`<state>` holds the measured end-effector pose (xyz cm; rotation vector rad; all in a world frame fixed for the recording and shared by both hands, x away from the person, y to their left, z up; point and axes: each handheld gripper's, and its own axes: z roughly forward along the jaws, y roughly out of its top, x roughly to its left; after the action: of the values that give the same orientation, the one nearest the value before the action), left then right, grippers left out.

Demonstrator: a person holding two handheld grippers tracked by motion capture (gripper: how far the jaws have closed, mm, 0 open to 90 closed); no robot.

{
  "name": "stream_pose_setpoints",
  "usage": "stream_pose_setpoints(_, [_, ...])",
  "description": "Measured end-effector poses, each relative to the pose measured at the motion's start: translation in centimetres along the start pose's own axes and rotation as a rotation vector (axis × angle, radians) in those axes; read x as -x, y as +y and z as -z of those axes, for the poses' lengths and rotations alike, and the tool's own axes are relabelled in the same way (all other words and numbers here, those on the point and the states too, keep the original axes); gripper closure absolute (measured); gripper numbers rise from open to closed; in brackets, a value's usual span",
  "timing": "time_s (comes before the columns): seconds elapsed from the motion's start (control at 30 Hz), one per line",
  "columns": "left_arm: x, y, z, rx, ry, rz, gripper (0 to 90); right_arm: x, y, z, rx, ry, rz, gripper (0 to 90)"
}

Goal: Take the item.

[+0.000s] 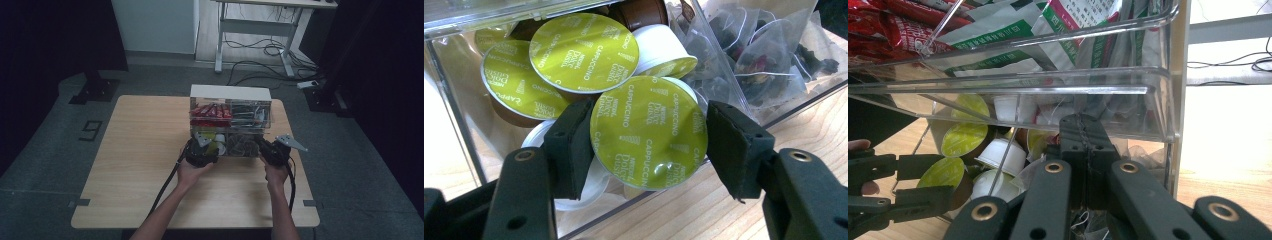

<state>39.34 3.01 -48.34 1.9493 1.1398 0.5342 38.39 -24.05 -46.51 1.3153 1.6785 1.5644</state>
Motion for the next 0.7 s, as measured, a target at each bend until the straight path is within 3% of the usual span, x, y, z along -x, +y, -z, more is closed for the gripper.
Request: stream_pose_setpoints(0.7, [-0.6,0.0,2.8,0.09,-0.014,0.018,38.5,0.1,0.0,0.0,-0.002,-0.002,-0.002,89.2])
